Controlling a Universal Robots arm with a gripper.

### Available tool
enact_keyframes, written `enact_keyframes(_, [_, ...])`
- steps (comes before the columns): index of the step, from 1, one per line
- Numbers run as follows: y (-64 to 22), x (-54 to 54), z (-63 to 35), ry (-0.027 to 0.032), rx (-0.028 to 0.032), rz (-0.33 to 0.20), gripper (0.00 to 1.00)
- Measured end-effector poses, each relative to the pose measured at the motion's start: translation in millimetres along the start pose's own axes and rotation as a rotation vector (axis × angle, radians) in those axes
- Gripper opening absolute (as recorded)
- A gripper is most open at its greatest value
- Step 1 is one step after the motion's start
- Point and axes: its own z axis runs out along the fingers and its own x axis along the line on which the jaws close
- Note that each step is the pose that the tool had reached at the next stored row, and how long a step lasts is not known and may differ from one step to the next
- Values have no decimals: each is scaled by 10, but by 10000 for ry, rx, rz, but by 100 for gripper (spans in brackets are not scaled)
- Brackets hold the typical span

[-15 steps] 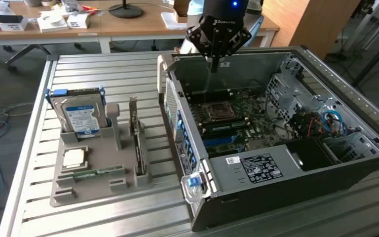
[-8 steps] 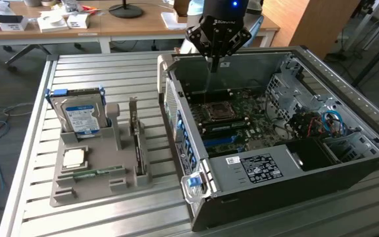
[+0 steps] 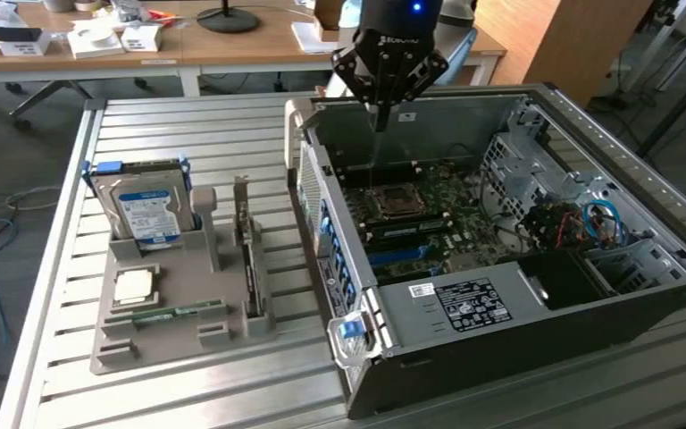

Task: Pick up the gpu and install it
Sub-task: 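Reach for the gpu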

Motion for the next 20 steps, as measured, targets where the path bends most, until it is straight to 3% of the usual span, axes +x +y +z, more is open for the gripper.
enact_keyframes(20, [-33, 423, 22, 0, -1, -1, 11])
